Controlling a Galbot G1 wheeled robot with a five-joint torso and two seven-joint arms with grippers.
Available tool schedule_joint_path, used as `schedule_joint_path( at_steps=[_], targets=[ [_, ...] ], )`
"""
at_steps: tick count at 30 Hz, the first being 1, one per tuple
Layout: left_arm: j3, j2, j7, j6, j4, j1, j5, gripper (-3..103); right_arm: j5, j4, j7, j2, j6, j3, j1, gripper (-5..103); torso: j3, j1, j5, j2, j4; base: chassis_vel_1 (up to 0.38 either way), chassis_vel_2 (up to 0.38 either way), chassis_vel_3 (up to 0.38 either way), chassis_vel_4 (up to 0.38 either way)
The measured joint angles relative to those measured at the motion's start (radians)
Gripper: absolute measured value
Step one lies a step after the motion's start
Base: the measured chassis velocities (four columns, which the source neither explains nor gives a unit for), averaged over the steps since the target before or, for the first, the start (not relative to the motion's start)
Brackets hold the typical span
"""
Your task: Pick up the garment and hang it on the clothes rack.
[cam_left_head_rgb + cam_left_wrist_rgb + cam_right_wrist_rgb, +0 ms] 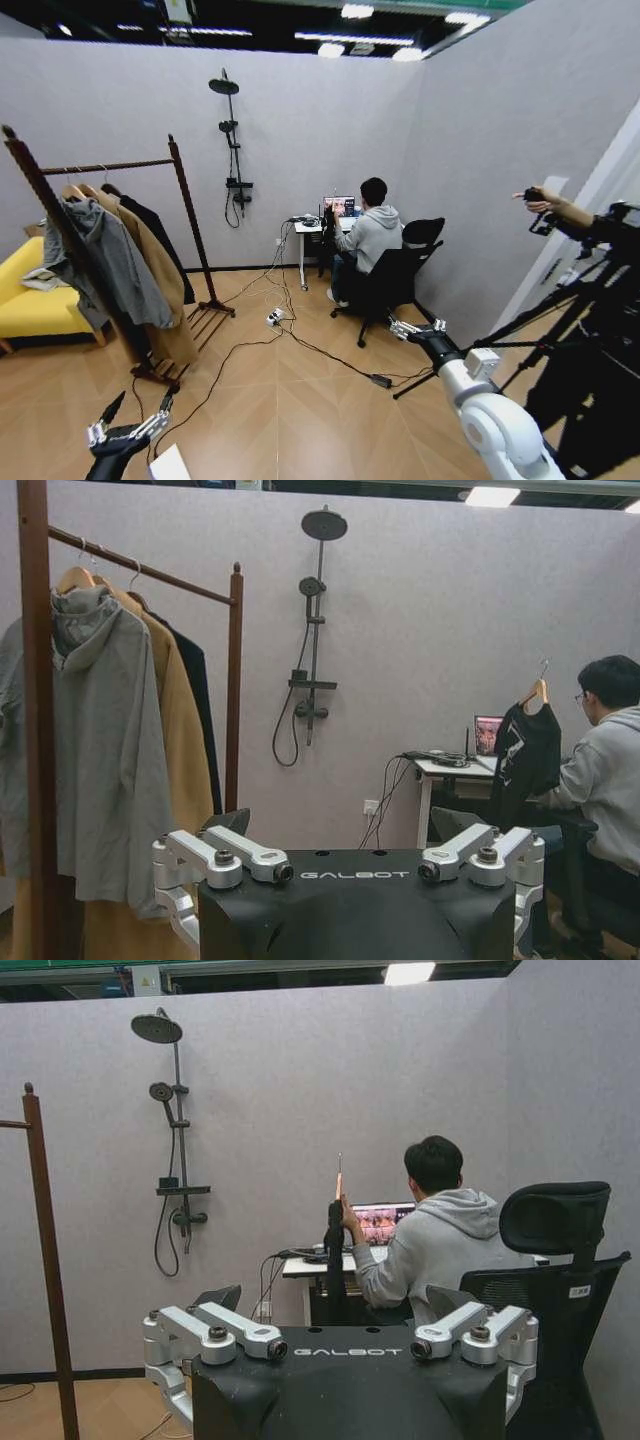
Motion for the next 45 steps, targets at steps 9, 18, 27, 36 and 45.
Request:
schedule_joint_path(
  at_steps=[9, 18, 27, 36, 45],
  targets=[
    [0.0, 0.0, 0.0, 0.0, 0.0, 0.0, 0.0, 100, 0.001, 0.038, 0.031, 0.013, -0.011, -0.004, -0.019, 100, 0.0, 0.0, -0.0003, 0.0, -0.0001, -0.325, 0.331, 0.324, -0.32],
    [0.0, 0.0, 0.0, 0.0, 0.0, 0.0, 0.0, 100, -0.017, 0.065, 0.047, 0.079, -0.007, 0.002, -0.072, 100, 0.0, 0.0, 0.0008, 0.0, 0.0, -0.363, 0.358, 0.369, -0.364],
    [0.0, 0.0, 0.0, 0.0, 0.0, 0.0, 0.0, 100, -0.039, 0.105, 0.07, 0.099, -0.003, 0.003, -0.119, 100, 0.0, 0.0, -0.0003, 0.0, -0.0002, -0.347, 0.347, 0.36, -0.34],
    [0.0, 0.0, 0.0, 0.0, 0.0, 0.0, 0.0, 100, -0.045, 0.109, 0.077, 0.073, -0.008, 0.018, -0.136, 100, 0.0, 0.0, 0.0, 0.0, 0.0, -0.357, 0.35, 0.345, -0.348],
    [0.0, 0.0, 0.0, 0.0, 0.0, 0.0, 0.0, 100, 0.004, 0.027, 0.101, 0.007, -0.054, 0.024, -0.037, 100, 0.0, 0.001, 0.0004, 0.0, -0.0003, -0.272, 0.261, 0.239, -0.269]
  ],
)
